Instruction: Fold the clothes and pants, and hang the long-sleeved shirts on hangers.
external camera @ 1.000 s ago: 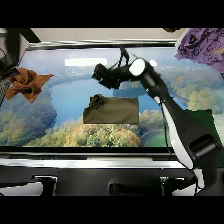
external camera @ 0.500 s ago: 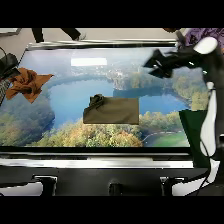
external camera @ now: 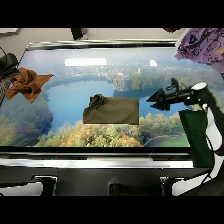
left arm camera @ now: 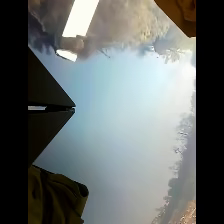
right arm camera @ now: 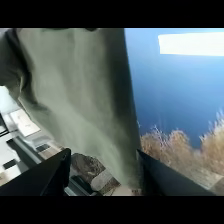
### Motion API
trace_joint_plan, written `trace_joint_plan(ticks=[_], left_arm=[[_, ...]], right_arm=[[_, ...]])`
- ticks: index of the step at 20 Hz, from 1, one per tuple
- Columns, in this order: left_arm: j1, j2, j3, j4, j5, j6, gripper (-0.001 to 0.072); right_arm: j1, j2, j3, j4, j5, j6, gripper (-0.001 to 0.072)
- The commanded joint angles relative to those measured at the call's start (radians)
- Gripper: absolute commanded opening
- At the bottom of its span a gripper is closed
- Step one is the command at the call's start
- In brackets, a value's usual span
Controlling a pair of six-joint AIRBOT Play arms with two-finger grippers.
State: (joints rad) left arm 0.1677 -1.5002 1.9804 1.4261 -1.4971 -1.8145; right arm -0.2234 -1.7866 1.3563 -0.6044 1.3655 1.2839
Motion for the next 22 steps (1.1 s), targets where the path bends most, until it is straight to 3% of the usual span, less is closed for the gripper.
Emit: trace_joint_plan(ticks=[1,5,11,12,13,14,15,17,22], left_arm=[[0.001,0.000,0.000,0.000,0.005,0.000,0.0018],[0.000,-0.002,0.000,0.000,0.005,0.000,0.0018],[0.000,-0.005,0.000,0.000,0.005,-0.003,0.0018],[0.000,-0.006,-0.001,0.000,0.005,-0.003,0.0018],[0.000,-0.006,-0.001,0.000,0.005,-0.003,0.0018],[0.000,-0.006,0.000,0.000,0.005,-0.003,0.0018],[0.000,-0.006,0.000,0.000,0.005,-0.003,0.0018],[0.000,-0.006,0.000,0.000,0.005,-0.003,0.0018],[0.000,-0.006,0.000,0.000,0.005,-0.003,0.0018]], right_arm=[[0.024,-0.059,-0.072,0.091,-0.033,-0.117,0.0475],[0.081,-0.097,-0.072,0.096,-0.098,-0.132,0.0471],[0.138,-0.103,-0.072,0.099,-0.135,-0.124,0.0390],[0.146,-0.103,-0.072,0.098,-0.136,-0.124,0.0338],[0.156,-0.103,-0.072,0.098,-0.137,-0.126,0.0231],[0.166,-0.102,-0.072,0.103,-0.139,-0.126,0.0058],[0.164,-0.098,-0.071,0.122,-0.143,-0.125,0.0030],[0.146,-0.082,-0.026,0.155,-0.146,-0.094,0.0030],[0.029,-0.076,0.272,0.084,-0.186,0.109,0.0029]])
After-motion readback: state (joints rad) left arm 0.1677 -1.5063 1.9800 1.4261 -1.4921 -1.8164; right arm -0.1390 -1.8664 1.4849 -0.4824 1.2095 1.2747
